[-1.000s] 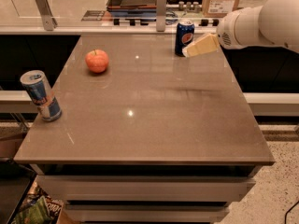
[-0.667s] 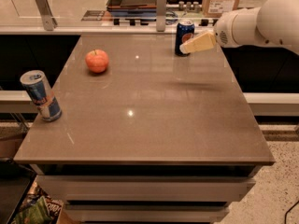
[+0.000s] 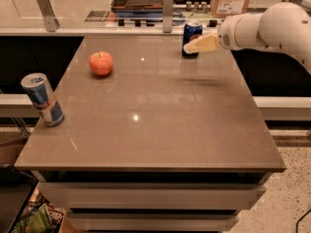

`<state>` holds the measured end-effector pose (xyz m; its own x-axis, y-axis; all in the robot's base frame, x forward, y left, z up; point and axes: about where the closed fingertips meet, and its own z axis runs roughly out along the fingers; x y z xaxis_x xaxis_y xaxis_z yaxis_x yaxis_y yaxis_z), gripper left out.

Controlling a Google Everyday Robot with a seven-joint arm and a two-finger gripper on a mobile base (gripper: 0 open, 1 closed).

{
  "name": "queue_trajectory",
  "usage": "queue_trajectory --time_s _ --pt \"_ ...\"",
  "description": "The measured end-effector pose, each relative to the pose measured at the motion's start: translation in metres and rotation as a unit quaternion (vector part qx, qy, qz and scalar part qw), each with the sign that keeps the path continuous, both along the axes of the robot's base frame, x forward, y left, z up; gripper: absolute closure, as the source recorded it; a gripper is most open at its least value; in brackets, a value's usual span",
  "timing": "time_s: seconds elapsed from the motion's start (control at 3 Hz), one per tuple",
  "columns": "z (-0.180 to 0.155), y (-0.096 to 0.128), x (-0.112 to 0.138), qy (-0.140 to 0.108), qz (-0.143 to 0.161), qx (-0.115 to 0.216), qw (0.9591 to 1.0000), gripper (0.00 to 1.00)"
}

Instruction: Move pepsi can near redbull can

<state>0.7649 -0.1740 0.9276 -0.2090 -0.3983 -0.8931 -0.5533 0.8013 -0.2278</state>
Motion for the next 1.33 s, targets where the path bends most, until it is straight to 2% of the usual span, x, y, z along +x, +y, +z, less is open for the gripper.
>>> queue_trajectory --time_s 0.67,1.33 --pt "-0.005 0.008 0.036 -0.019 -0.017 0.026 0.9994 0.0" --pt "-0.015 0.015 0.064 -0.013 0.012 0.065 0.9977 0.0"
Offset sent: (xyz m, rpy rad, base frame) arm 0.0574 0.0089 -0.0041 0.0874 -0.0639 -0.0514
